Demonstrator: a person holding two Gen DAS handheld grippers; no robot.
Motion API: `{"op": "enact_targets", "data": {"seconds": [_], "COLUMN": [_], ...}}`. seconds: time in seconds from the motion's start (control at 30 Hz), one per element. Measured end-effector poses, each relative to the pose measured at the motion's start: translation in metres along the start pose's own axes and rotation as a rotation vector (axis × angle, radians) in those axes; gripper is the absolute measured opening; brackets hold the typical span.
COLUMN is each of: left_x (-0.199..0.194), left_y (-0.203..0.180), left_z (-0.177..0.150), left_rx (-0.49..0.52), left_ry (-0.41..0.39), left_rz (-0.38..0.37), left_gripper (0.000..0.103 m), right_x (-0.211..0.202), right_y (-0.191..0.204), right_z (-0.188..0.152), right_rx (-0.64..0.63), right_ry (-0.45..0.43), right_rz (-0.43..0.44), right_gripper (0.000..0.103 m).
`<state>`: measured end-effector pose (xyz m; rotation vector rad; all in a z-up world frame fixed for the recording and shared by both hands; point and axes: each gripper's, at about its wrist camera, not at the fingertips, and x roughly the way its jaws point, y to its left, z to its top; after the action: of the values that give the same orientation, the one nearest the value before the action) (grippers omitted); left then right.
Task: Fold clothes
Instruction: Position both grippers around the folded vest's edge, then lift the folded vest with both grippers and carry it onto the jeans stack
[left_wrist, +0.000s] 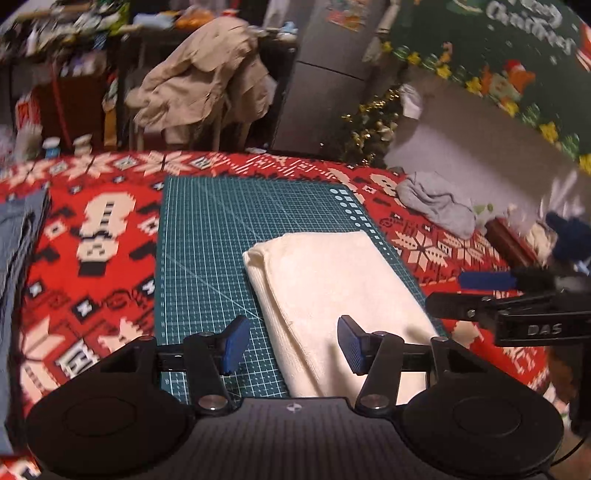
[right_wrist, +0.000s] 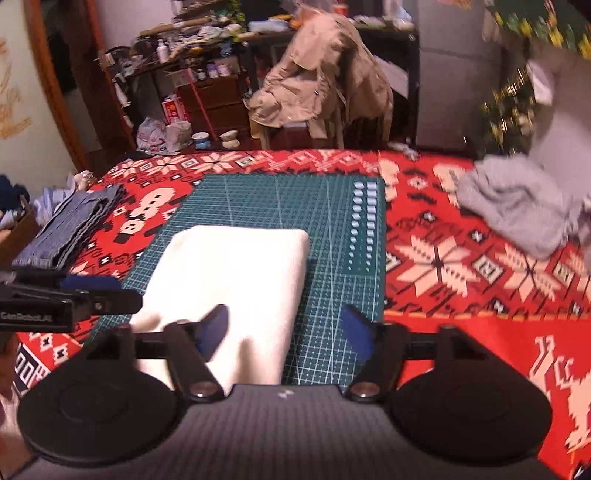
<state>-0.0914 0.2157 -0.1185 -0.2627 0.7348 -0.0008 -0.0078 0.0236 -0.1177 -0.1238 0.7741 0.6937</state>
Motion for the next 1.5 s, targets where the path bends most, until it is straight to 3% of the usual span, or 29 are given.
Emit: {"op": "enact_targets", "data": {"seconds": [0.07, 0.13, 0.2, 0.23, 0.37, 0.6, 0.7, 0.8, 0.93, 1.17, 1.37, 1.5], "left_x": [0.0, 0.006, 0.012, 0.015, 0.021, 0.029, 0.033, 0.033, 0.03, 0.008, -0.028, -0.056], "left_y": [0.003, 0.009, 0.015, 0.017, 0.022, 0.033, 0.038, 0.039, 0.037, 0.044, 0.074, 0.114], "left_z": [-0.001, -0.001, -0.002, -0.003, -0.008, -0.015, -0.017, -0.019, -0.018, -0.001, 0.02, 0.034], "left_rx": [-0.016, -0.074, -0.134, -0.163, -0.24, -0.378, -0.421, -0.442, -0.457, -0.435, -0.41, -0.402], "left_ry": [-0.004, 0.026, 0.057, 0.072, 0.09, 0.122, 0.131, 0.123, 0.117, 0.074, 0.014, -0.024], "left_rz": [-0.021, -0.051, -0.063, -0.063, -0.077, -0.147, -0.169, -0.177, -0.167, -0.146, -0.105, -0.055], "left_gripper": [0.049, 0.049, 0.04, 0.037, 0.037, 0.037, 0.037, 0.028, 0.023, 0.021, 0.021, 0.021], "right_x": [-0.005, -0.007, -0.002, 0.003, 0.017, 0.031, 0.037, 0.04, 0.038, 0.024, 0.019, 0.032], "right_y": [0.005, 0.007, 0.007, 0.006, 0.001, -0.01, -0.018, -0.023, -0.017, 0.002, 0.042, 0.086], "right_z": [0.0, 0.0, 0.0, 0.0, -0.002, -0.004, -0.005, -0.008, -0.005, 0.008, 0.036, 0.065], "right_rx": [-0.028, -0.039, -0.024, -0.011, 0.051, 0.158, 0.222, 0.267, 0.266, 0.246, 0.196, 0.162], "right_ry": [-0.019, -0.032, -0.011, 0.006, 0.054, 0.084, 0.101, 0.106, 0.099, 0.085, 0.052, 0.043], "right_rz": [0.002, 0.024, 0.023, 0.018, 0.024, 0.049, 0.067, 0.083, 0.07, 0.051, 0.069, 0.091], "right_gripper": [0.09, 0.09, 0.084, 0.075, 0.048, 0.028, 0.028, 0.025, 0.018, 0.016, 0.016, 0.016]}}
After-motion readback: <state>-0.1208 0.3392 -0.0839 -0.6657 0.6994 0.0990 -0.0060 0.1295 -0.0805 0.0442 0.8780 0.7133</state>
